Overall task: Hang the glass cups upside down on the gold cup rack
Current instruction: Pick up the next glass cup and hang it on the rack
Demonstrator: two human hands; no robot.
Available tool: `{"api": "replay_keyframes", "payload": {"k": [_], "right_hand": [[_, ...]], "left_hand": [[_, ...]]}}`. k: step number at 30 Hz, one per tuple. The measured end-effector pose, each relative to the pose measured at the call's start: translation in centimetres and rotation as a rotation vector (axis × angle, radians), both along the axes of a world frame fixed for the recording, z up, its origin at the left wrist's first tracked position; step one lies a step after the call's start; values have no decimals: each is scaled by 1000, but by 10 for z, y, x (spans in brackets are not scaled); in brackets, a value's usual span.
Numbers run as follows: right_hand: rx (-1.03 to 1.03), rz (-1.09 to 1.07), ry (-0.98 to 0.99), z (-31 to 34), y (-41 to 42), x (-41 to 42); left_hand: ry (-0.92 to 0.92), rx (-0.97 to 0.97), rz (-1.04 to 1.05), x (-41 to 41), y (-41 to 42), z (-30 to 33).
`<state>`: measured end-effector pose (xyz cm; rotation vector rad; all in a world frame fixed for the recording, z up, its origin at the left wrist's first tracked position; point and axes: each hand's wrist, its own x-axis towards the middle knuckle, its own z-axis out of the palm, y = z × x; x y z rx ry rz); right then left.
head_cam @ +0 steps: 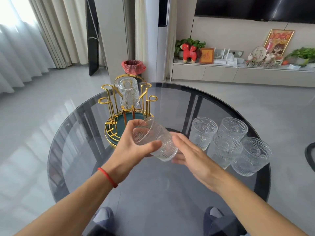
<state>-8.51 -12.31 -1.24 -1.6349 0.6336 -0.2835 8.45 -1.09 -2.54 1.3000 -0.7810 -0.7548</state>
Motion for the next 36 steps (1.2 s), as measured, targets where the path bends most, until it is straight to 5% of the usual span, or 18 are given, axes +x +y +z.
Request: {"api": "replay_keyframes", "payload": {"k": [5, 7, 12, 17, 28, 36], "right_hand": [[456, -113, -217, -5, 4, 15], [496, -120, -280, -4, 0, 14], [227, -272, -271, 2, -11, 8], [50, -403, -332, 22, -16, 5], [-222, -401, -604, 139, -27, 133], [-679, -249, -276, 149, -29, 245]], "left_hand": [[181, -27, -93, 0, -1, -7], [-18, 43, -85, 6, 0, -8], [-597, 326, -223, 46, 15, -10], [-1074, 484, 136, 67, 19, -22], [-1209, 698, 216, 49, 5, -29], [-1231, 776, 263, 39, 0, -25]]}}
